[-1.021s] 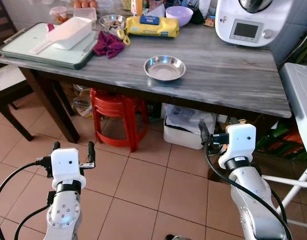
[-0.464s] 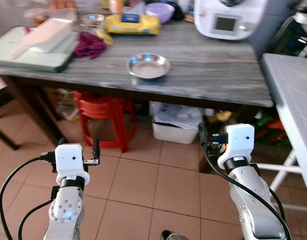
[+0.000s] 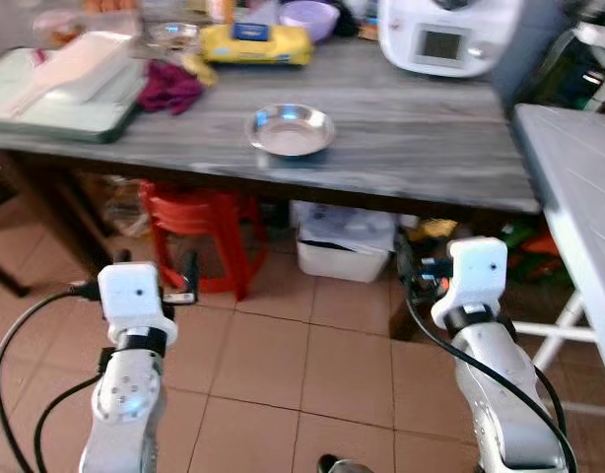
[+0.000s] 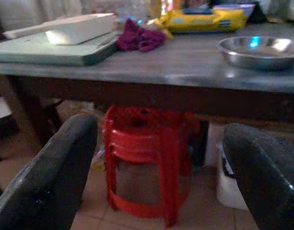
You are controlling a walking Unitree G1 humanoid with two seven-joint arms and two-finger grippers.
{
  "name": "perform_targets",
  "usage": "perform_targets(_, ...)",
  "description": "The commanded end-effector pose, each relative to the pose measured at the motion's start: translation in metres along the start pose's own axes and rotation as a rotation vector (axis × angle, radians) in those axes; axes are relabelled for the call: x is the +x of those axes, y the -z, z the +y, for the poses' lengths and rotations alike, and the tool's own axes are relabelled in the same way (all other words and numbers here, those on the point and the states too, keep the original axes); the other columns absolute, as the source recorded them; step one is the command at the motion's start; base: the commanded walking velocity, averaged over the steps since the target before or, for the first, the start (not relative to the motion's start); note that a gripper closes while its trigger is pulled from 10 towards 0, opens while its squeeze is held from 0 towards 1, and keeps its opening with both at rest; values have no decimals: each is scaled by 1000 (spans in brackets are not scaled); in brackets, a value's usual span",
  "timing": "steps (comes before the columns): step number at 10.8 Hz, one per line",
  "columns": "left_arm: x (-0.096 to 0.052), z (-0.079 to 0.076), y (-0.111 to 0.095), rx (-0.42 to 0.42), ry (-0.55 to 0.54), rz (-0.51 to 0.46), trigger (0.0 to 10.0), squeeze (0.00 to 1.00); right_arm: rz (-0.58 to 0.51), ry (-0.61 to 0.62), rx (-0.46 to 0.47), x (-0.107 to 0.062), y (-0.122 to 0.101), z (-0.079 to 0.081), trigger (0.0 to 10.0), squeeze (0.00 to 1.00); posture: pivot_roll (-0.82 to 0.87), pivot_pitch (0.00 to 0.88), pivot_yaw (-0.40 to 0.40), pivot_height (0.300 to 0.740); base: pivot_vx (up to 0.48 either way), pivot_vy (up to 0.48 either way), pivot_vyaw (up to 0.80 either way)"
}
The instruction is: Setting the table
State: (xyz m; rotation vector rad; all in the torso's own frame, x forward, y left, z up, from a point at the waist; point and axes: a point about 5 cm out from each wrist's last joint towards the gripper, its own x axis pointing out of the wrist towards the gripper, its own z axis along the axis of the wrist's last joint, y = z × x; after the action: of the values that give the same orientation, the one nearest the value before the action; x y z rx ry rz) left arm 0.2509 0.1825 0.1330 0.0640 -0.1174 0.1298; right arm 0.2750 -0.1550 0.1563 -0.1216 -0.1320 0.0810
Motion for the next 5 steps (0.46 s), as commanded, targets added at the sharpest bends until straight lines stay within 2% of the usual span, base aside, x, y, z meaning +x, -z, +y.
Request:
perform_targets(1,-2,0,3,-1,2,22,10000,0,2,14,-5,-2,-1,-3,10000,0,-96,170,0,740,0,0,0)
perform_targets(2,-2,1,5,1,1,30,10000,0,1,15,-5,-2,-1,-3,10000,0,-96,171,1,740,0,0,0)
perform_targets(5,-4,5,6,0,-7,51,10000,0,10,11,-5,-2,0,-2,10000,0,-91,175,2,740,0,-291,-635)
